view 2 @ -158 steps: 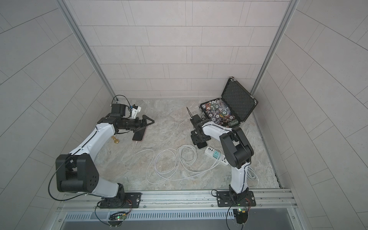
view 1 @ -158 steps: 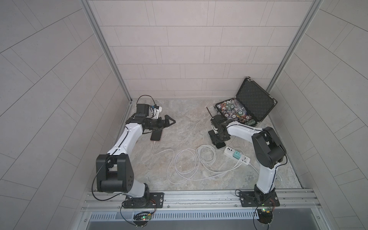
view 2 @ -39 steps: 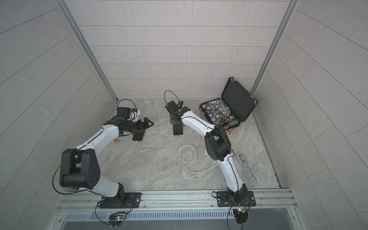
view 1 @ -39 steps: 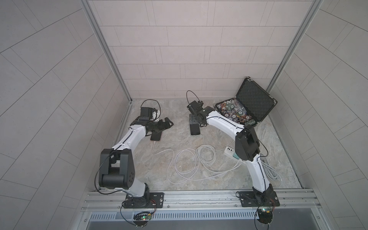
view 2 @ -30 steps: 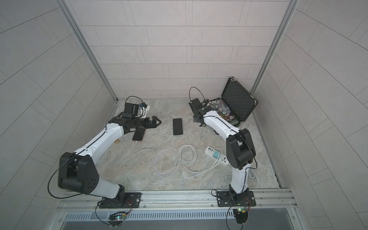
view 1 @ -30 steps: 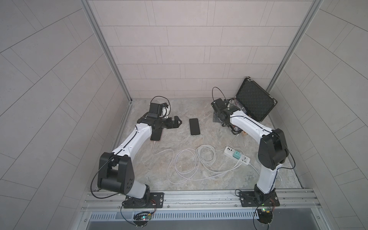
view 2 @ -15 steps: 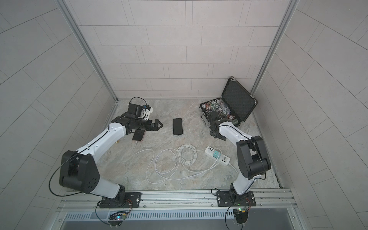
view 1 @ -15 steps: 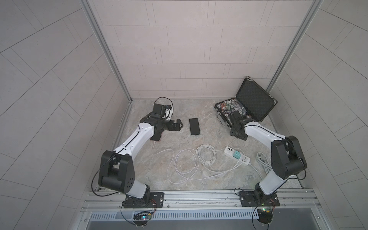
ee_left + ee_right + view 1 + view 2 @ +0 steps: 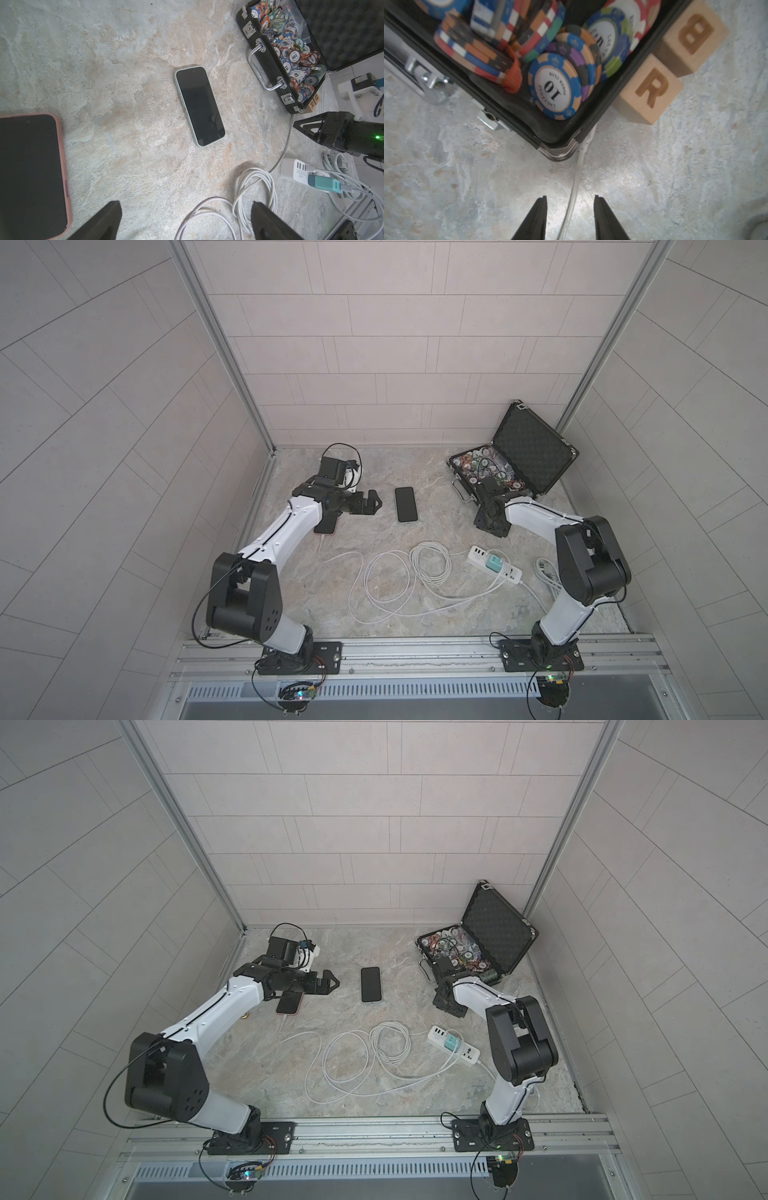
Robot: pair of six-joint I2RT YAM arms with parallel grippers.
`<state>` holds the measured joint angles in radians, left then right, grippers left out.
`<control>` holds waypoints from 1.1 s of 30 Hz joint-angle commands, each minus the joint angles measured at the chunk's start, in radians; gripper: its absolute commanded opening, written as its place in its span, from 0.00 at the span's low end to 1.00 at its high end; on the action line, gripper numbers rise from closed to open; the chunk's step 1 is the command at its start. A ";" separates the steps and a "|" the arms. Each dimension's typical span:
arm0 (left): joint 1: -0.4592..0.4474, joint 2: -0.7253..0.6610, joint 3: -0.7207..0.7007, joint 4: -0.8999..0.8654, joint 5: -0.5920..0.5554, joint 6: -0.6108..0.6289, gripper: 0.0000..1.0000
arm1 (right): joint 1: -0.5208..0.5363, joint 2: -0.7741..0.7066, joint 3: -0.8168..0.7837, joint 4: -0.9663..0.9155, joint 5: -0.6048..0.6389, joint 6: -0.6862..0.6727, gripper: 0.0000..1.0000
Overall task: Plug the charging cable into the phone
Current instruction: Pick up the charging cable from the center of the board.
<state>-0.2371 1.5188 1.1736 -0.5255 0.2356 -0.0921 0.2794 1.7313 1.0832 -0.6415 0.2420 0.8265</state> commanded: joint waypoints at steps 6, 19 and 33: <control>-0.006 0.018 0.011 -0.017 0.015 0.029 1.00 | -0.001 0.053 -0.042 0.063 0.017 0.020 0.38; -0.006 0.010 0.008 -0.018 0.034 0.035 1.00 | -0.008 0.029 -0.031 0.037 0.002 0.030 0.08; -0.007 -0.001 0.029 -0.025 0.235 0.038 1.00 | 0.006 -0.303 -0.067 -0.038 0.031 0.060 0.04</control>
<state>-0.2382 1.5326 1.1736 -0.5301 0.3470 -0.0704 0.2764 1.4700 1.0241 -0.6460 0.2577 0.8806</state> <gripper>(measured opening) 0.998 0.047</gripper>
